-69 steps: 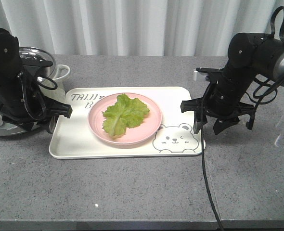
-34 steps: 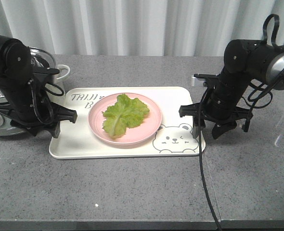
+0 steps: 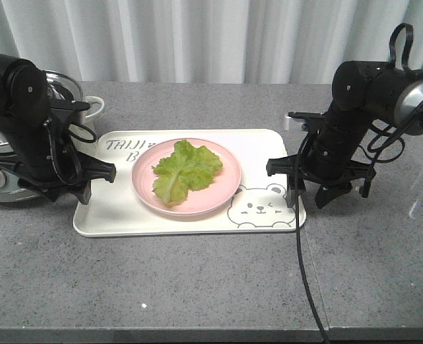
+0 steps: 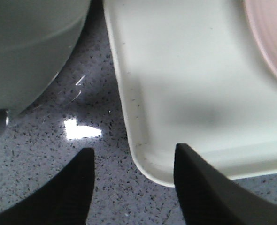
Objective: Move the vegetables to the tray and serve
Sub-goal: 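Lower both grippers onto the opposite short edges of the tray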
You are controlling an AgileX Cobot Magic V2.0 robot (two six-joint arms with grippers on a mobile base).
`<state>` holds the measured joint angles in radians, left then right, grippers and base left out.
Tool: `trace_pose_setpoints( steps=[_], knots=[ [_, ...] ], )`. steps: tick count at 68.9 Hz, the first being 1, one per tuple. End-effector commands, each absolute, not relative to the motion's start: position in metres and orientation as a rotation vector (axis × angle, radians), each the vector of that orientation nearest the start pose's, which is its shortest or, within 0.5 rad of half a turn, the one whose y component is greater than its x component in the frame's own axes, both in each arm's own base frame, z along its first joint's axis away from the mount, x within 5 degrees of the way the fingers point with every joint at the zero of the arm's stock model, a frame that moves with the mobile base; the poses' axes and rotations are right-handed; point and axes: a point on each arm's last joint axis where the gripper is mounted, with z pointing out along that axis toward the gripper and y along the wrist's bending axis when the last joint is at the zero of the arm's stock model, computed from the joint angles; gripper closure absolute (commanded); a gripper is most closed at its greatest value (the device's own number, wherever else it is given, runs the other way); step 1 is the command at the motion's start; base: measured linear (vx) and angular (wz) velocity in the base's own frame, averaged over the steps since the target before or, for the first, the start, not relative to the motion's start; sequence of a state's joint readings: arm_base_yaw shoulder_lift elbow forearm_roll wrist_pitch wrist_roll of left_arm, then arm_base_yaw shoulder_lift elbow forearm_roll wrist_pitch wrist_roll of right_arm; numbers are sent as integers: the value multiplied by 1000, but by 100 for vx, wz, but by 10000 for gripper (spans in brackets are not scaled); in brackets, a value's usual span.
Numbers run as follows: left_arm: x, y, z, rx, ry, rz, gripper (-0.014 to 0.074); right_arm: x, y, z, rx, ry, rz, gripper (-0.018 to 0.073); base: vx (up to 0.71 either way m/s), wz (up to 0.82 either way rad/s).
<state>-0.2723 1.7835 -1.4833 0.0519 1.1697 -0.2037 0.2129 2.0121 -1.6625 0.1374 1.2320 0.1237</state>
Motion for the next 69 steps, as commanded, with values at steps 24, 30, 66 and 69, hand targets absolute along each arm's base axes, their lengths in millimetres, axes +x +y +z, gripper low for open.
trace_pose_setpoints(
  steps=[24, 30, 66, 69],
  knots=[
    [353, -94, 282, 116, 2904, -15, 232, 396, 97, 256, -93, 2998, 239, 159, 0, 0],
    [354, -95, 278, 117, 2912, -12, 232, 396, 97, 256, -93, 2998, 239, 159, 0, 0],
    [360, -96, 262, 148, 2955, 6, 232, 402, 98, 240, -88, 3027, 232, 159, 0, 0],
    [360, -96, 261, 148, 2957, 7, 232, 402, 98, 240, -87, 3028, 231, 159, 0, 0]
  ],
)
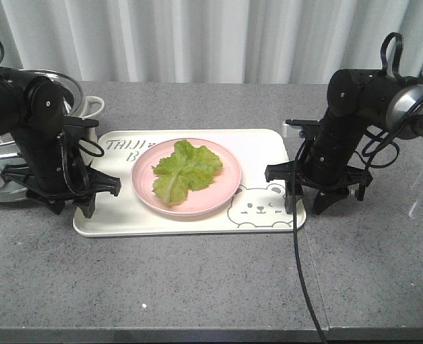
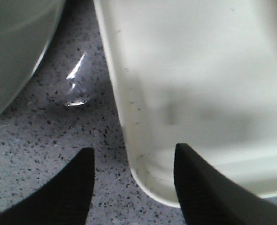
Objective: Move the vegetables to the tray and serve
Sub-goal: 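Close both grippers on the tray edges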
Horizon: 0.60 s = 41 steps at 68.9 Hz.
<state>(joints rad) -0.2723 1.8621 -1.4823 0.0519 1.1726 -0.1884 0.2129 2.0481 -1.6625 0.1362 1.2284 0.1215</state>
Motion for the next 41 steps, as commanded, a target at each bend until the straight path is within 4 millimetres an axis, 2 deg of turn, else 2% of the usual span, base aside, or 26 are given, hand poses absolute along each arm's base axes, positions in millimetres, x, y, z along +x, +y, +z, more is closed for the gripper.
trace_pose_setpoints(
  steps=[1, 13, 31, 41],
  knots=[
    [361, -96, 260, 149, 2959, 7, 232, 402, 98, 240, -87, 3028, 231, 159, 0, 0],
    [362, -97, 256, 150, 2972, 12, 232, 402, 98, 240, -88, 3028, 231, 159, 0, 0],
    [361, -100, 237, 146, 3049, -15, 233, 402, 98, 239, -89, 3030, 228, 159, 0, 0],
    [357, -100, 226, 144, 3077, -21, 269, 402, 97, 239, -91, 3030, 225, 162, 0, 0]
  ],
)
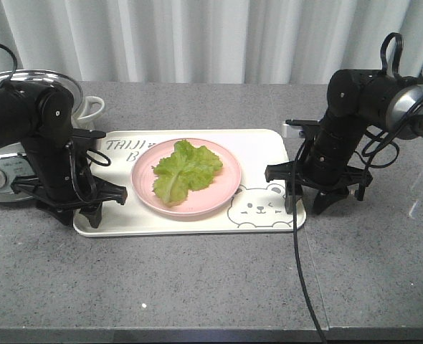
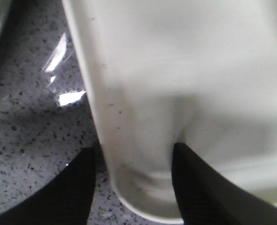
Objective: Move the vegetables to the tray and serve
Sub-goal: 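Close both grippers on the tray edges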
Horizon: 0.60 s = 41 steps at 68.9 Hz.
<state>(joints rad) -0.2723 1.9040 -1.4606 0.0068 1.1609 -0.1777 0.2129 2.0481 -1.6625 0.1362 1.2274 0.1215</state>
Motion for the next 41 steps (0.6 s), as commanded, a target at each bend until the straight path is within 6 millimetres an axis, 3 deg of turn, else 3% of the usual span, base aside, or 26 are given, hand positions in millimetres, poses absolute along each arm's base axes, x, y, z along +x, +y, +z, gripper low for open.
trace_pose_setpoints(
  steps=[1, 9, 22, 31, 41],
  knots=[
    [357, -99, 225, 146, 3079, -21, 277, 402, 97, 239, -91, 3030, 224, 165, 0, 0],
    [356, -99, 224, 186, 3082, -18, 374, 402, 97, 239, -96, 3028, 222, 225, 0, 0],
    [357, -100, 224, 207, 3067, -31, 603, 402, 97, 239, -140, 3023, 220, 440, 0, 0],
    [358, -102, 224, 202, 3056, -69, 605, 402, 97, 239, -142, 3022, 220, 574, 0, 0],
    [358, -109, 225, 238, 3042, -169, 605, 402, 97, 240, -159, 3017, 219, 568, 0, 0]
  ],
)
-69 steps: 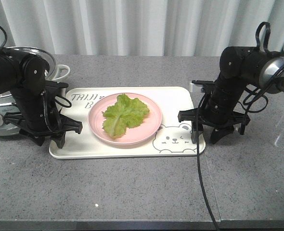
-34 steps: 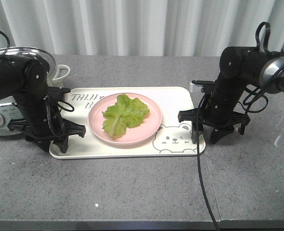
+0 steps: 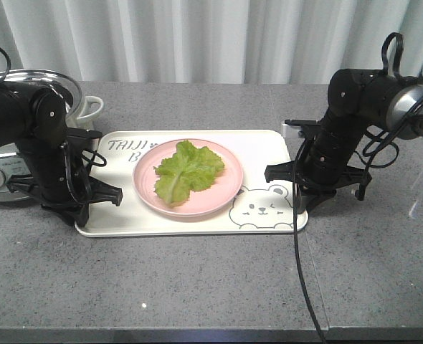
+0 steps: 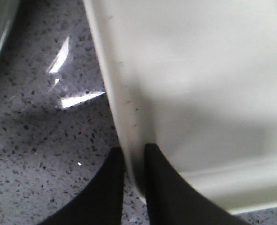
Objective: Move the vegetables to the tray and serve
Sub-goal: 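Close both grippers on the tray edges, then lift the tray with both grippers off the counter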
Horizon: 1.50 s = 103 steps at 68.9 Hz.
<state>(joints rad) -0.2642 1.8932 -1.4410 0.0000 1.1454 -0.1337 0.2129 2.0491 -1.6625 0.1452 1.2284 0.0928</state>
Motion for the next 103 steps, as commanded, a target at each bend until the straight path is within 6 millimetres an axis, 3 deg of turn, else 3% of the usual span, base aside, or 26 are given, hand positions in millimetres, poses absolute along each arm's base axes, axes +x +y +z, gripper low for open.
trace_pose_setpoints(
  steps=[1, 23, 53, 79, 103],
  knots=[
    [358, -109, 225, 239, 3040, -179, 605, 402, 97, 240, -159, 3017, 219, 568, 0, 0],
    [358, -111, 235, 231, 2984, -225, 605, 402, 97, 241, -174, 3010, 219, 568, 0, 0],
    [354, -113, 258, 217, 2894, -288, 605, 397, 93, 264, -188, 2942, 179, 568, 0, 0],
    [347, -112, 286, 205, 2786, -329, 604, 391, 91, 274, -193, 2940, 169, 568, 0, 0],
    [347, -113, 329, 217, 2684, -360, 604, 385, 89, 287, -198, 2914, 158, 568, 0, 0]
  ],
)
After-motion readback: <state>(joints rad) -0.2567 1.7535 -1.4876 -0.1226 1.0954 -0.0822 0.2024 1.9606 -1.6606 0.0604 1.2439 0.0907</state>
